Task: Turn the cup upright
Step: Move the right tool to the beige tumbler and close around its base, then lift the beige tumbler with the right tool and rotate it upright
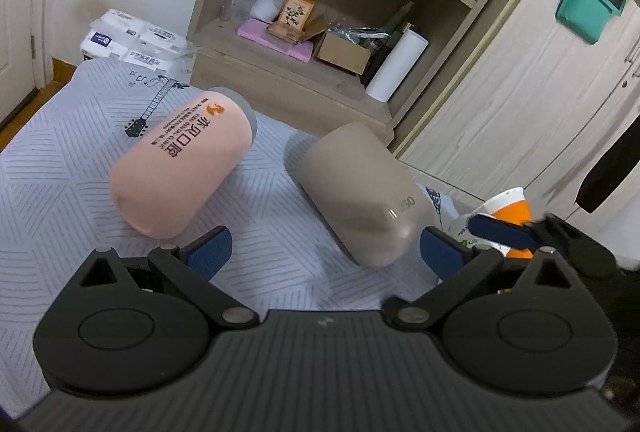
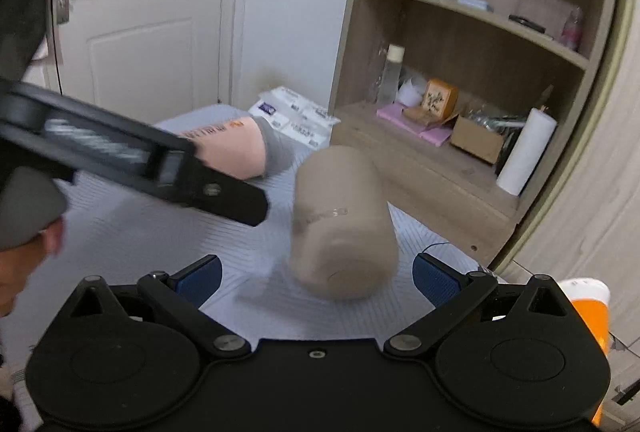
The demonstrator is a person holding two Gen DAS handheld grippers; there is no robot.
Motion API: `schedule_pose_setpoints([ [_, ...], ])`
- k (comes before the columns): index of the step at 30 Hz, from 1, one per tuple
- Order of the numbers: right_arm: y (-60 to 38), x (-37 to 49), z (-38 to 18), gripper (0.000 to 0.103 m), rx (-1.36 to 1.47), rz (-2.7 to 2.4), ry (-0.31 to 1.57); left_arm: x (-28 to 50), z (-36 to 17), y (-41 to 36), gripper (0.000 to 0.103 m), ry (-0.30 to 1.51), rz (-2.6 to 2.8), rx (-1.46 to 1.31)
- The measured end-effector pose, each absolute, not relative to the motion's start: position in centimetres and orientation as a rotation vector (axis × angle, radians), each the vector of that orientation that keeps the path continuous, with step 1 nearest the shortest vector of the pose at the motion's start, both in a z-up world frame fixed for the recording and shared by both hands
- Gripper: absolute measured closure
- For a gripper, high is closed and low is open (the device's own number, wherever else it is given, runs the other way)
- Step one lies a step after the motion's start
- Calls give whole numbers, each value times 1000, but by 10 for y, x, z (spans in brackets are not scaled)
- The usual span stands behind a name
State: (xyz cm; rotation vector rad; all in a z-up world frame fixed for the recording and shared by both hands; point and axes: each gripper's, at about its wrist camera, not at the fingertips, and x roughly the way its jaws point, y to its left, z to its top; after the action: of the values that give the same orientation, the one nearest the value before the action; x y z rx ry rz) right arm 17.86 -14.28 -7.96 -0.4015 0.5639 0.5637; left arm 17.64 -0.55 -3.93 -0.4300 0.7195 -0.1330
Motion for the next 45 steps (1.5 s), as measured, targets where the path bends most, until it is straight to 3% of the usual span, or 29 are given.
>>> schedule_pose_setpoints([
  [13, -125, 221, -101, 4, -508, 548, 606, 194, -49, 0, 2, 727, -151, -449],
  [15, -125, 223, -102, 20, -508, 543, 623, 197, -53, 1, 2, 736, -158, -463],
  [16, -125, 225, -102, 22, -498, 545, 638, 197, -55, 2, 2, 741, -161, -470],
  [45, -142, 151, -94, 22, -24, 503, 969, 165, -81, 11, 3, 878, -372, -806],
])
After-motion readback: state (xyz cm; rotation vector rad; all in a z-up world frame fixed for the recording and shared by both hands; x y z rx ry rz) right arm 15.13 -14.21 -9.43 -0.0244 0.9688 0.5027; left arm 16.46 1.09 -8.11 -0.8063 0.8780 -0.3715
